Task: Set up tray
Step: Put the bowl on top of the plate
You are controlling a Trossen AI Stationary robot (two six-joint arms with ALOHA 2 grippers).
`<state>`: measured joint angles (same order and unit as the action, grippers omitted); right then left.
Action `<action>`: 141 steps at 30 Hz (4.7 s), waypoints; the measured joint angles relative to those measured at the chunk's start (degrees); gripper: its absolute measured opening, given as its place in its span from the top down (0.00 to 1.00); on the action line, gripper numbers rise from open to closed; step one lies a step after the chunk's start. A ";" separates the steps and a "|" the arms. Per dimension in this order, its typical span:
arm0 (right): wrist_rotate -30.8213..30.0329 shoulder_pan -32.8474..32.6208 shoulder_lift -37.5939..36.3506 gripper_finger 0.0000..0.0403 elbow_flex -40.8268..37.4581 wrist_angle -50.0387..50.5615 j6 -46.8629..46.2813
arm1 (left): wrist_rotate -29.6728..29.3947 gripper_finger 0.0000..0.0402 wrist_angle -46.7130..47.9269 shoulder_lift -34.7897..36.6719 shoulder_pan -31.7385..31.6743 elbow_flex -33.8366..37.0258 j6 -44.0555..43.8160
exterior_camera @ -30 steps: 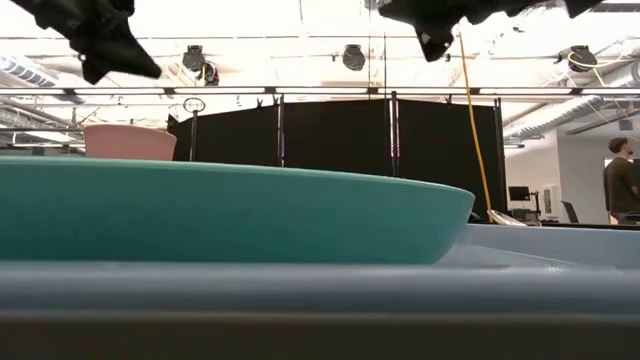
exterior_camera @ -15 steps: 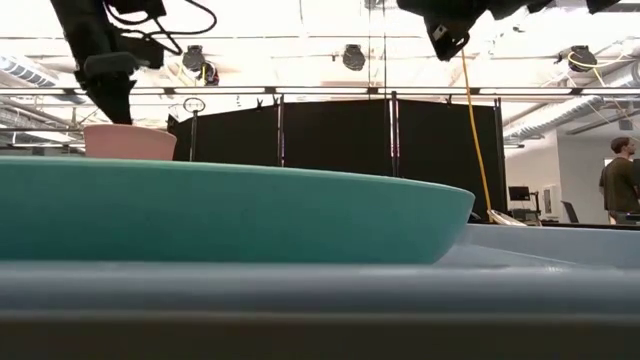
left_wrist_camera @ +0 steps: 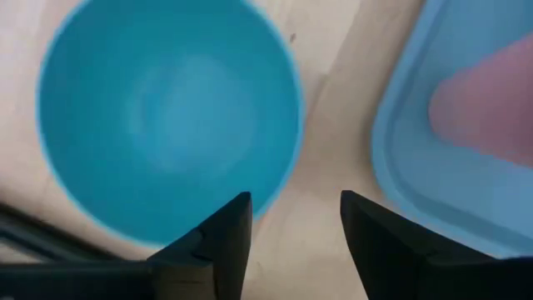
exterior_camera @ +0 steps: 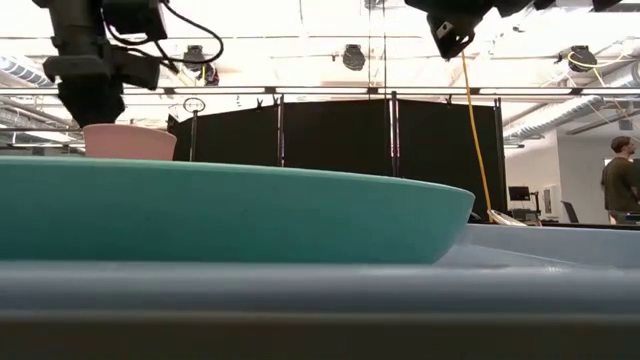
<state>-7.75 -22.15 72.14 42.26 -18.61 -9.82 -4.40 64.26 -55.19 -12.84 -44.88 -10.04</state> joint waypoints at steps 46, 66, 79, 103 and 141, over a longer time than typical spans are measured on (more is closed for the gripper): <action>0.28 -0.04 0.04 0.75 -7.08 -10.34 -2.81 | -1.05 0.59 -1.95 -14.19 1.25 1.29 -3.50; 0.28 -0.04 0.07 0.75 -7.08 -10.30 -2.80 | -2.91 0.99 -1.69 -13.09 2.98 0.58 -3.73; 0.28 -0.04 0.07 0.75 -7.08 -10.29 -2.80 | -7.61 0.99 2.13 -6.85 8.32 -6.85 -1.70; 0.28 -0.04 0.07 0.75 -7.08 -9.79 -2.80 | -10.68 0.99 -13.36 -10.24 36.26 -25.44 4.30; 0.31 -0.09 0.07 0.75 -7.12 -9.48 -3.86 | 2.93 0.99 -9.06 -45.82 45.12 -37.95 7.98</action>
<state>-7.44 -22.24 72.20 35.14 -28.09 -13.69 -1.47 55.20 -101.01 32.27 -82.83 -2.07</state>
